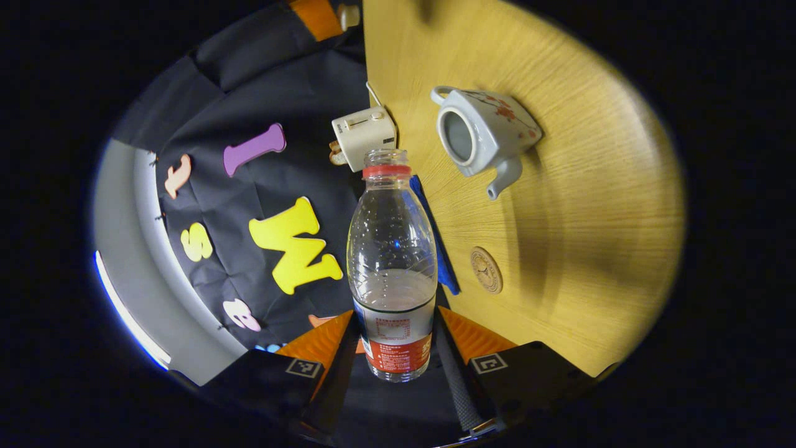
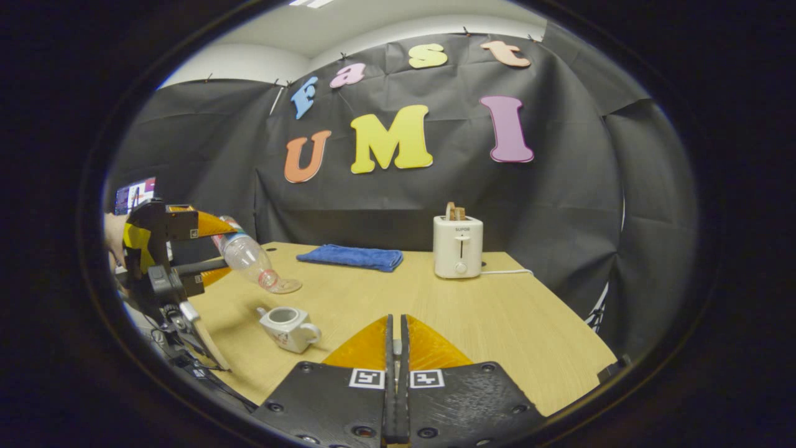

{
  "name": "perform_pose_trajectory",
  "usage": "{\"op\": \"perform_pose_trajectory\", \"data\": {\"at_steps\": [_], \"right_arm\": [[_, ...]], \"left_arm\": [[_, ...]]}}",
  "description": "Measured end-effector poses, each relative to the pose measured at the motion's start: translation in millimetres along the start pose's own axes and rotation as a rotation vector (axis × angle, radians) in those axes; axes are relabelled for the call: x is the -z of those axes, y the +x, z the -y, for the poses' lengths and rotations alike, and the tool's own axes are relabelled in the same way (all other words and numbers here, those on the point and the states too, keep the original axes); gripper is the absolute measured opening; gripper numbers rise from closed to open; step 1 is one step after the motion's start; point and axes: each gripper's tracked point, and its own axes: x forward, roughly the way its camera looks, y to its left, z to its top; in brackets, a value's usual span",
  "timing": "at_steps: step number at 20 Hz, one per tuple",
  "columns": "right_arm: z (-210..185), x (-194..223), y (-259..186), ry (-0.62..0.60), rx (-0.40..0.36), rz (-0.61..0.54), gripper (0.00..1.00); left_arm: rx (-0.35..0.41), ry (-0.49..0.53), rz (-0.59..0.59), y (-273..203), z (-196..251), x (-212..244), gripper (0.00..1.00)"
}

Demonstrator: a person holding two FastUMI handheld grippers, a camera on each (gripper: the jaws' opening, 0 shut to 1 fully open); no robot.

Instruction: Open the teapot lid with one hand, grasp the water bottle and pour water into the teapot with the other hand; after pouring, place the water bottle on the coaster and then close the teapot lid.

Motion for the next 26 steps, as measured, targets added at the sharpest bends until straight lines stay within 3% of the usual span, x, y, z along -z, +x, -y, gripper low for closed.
{"op": "perform_pose_trajectory", "data": {"at_steps": [2, 5, 10, 13, 17, 23, 26], "right_arm": [[-0.4, -2.3, -1.6, 0.013, -0.004, 0.001, 0.00], [0.1, -8.9, -6.8, 0.018, -0.002, 0.013, 0.00], [-1.0, -15.8, -10.2, 0.008, 0.000, 0.020, 0.00], [-0.8, -16.0, -10.9, 0.005, 0.004, 0.020, 0.00], [5.1, -14.3, -11.1, 0.003, 0.020, 0.013, 0.00], [15.4, -8.5, -11.6, -0.009, 0.050, -0.008, 0.02], [26.4, -7.1, -11.6, -0.010, 0.077, -0.017, 0.00]], "left_arm": [[0.071, -0.227, -0.016, 1.0, 19.5, 6.3, 0.72], [0.146, -0.713, -0.050, -5.7, 40.7, 7.6, 0.72], [0.173, -1.426, -0.067, -5.7, 40.1, 13.5, 0.72], [0.158, -1.707, -0.078, 3.6, 41.0, 16.6, 0.74], [0.122, -1.812, -0.053, 41.3, 24.1, 29.7, 0.73], [0.051, -1.815, 0.021, 115.5, -1.3, 38.6, 0.73], [0.067, -1.799, 0.006, 144.4, 11.7, 35.3, 0.73]]}}
